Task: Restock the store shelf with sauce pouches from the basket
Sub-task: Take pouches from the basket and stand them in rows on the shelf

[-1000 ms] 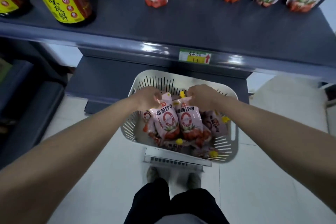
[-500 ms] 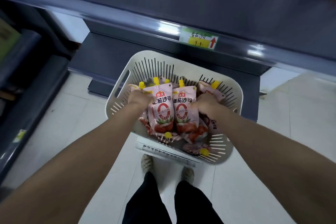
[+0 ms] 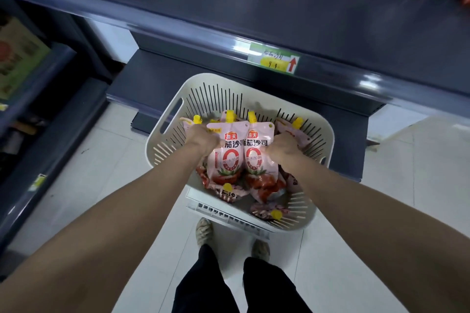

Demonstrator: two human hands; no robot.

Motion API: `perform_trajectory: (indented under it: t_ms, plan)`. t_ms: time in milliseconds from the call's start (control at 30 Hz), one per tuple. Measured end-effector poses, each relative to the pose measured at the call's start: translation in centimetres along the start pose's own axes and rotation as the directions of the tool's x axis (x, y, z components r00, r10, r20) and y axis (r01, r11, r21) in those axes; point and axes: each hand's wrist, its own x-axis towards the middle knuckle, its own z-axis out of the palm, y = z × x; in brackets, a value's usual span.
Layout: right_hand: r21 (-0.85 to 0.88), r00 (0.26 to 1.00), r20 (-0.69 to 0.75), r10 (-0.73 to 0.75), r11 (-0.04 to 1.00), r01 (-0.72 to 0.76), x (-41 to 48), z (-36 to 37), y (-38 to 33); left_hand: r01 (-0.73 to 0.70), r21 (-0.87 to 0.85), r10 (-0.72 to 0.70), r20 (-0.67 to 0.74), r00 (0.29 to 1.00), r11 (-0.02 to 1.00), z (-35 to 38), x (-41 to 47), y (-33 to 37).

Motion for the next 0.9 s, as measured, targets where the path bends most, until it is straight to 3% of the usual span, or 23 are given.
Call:
perform_trajectory:
  t_ms: [233, 467, 633, 900]
  plan:
    - [0.105, 0.977, -0.107, -0.186, 0.975, 0.197, -3.5, -6.0, -2.9, -0.206, -0.170, 0.206, -0.015, 0.978, 0.964, -4.6, -4.1, 5.3]
    - [0.240, 0.881, -0.353, -0.314, 0.880, 0.410, -7.8, -13.4, -7.5, -0.492, -0.252, 0.469, -0.146, 0.871, 0.834, -9.6, -9.5, 11.1]
    - [0.364, 0.820, -0.492, -0.291, 0.787, 0.498, -10.0, -18.3, -11.3, -0.624, -0.323, 0.564, -0.266, 0.782, 0.712, -13.1, -11.6, 15.7]
    - [0.506, 0.779, -0.605, -0.162, 0.677, 0.534, -9.4, -22.3, -16.8, -0.653, -0.425, 0.603, -0.266, 0.752, 0.627, -18.4, -7.8, 20.9]
